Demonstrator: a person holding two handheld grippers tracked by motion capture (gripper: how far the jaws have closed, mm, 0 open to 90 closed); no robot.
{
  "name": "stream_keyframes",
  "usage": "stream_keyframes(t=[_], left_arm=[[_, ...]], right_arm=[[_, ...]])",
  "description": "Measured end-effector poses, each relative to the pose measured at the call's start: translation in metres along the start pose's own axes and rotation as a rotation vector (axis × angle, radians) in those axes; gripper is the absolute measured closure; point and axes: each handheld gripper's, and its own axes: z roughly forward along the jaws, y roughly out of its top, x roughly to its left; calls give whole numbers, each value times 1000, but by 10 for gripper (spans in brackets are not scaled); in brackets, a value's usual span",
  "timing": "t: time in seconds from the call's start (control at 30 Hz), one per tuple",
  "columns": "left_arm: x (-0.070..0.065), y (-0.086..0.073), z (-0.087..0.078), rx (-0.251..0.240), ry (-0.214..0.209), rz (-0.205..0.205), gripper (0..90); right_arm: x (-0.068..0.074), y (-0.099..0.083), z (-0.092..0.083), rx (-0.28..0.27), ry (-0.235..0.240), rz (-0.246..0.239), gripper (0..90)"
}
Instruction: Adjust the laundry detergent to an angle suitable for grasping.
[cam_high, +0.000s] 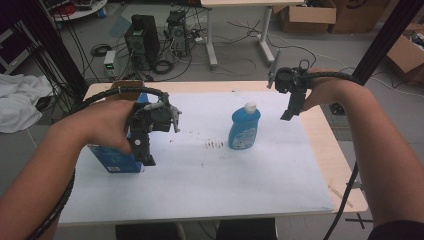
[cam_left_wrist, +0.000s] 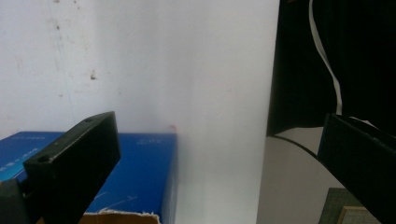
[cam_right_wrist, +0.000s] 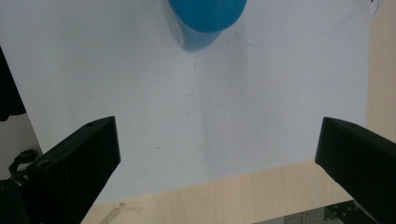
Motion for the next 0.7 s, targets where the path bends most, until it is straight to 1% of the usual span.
stream_keyframes(t=[0.1, 0.17, 0.33, 0.43, 0.5, 0.57, 0.6, 0.7], left_arm=[[-1, 1, 0, 4, 3, -1, 1], [0, 2, 0, -6, -1, -1, 0], [0, 2, 3, 4, -7, -5, 1], [0, 2, 3, -5, -7, -6, 1], [-1, 2, 3, 0, -8, -4, 1], [-1, 3, 3, 2, -6, 0, 1], [-2, 2, 2, -3, -4, -6, 1], [-3, 1, 0, -4, -1, -8, 0]], right_arm=[[0, -1, 0, 8, 0, -1, 0], [0, -2, 1, 6, 5, -5, 0], [1, -4, 4, 18, 7, 0, 0], [1, -5, 5, 8, 8, 1, 0], [1, -6, 6, 4, 11, 2, 0], [1, -6, 6, 11, 9, -1, 0], [1, -7, 5, 10, 11, -3, 0], [1, -6, 3, 5, 8, -2, 0]])
